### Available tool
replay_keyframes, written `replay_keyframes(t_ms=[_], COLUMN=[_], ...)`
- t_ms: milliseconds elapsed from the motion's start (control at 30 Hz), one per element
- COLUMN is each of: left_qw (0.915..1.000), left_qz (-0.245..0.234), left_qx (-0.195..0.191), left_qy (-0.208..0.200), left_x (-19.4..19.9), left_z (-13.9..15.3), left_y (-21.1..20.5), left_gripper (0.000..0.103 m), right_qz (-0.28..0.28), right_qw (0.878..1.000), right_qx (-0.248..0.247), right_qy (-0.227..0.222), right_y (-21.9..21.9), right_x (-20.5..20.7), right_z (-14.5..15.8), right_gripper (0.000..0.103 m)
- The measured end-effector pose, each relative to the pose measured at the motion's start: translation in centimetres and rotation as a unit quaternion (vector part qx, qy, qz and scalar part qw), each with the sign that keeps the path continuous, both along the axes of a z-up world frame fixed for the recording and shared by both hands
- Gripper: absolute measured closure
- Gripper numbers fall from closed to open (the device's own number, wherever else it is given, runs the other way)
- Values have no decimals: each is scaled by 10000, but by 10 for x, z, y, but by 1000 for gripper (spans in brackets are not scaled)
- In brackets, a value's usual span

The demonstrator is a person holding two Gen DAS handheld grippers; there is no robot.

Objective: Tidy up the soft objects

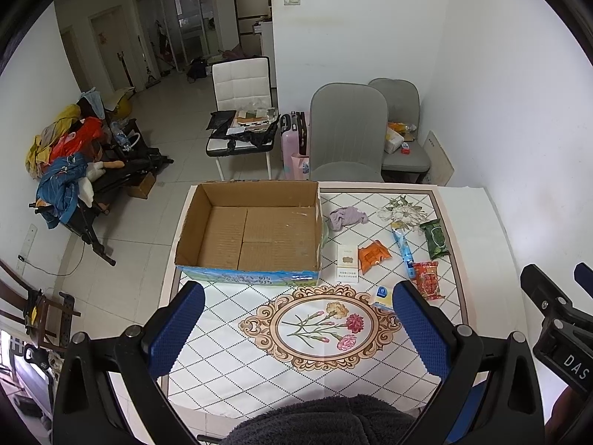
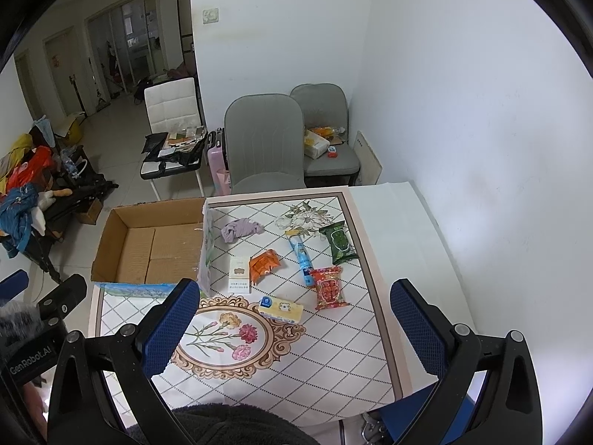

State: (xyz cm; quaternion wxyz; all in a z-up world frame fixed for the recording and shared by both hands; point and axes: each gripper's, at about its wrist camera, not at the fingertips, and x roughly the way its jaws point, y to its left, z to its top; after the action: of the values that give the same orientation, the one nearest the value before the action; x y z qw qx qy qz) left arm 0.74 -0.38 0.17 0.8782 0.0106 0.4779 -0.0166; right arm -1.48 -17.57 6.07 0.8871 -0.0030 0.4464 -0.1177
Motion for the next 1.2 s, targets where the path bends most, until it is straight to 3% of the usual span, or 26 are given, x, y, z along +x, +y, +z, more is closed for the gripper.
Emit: replay_keyframes(t_ms=[967, 1200], left_qw=[9999, 9990], left_qz=[-63, -345], left_qx=[-57, 27], left_qy=[96, 284], left_x=[3, 34], left_z=[-8, -35], left_y=[0, -29], left_gripper=[0, 0], right_qz=[-40, -531], right_qw=[10000, 9978], right_qx=[6, 193], right_qy=[54, 351], right_y=[-1, -51], right_x=[0, 27], right_z=[-14, -51], right_gripper=[0, 0])
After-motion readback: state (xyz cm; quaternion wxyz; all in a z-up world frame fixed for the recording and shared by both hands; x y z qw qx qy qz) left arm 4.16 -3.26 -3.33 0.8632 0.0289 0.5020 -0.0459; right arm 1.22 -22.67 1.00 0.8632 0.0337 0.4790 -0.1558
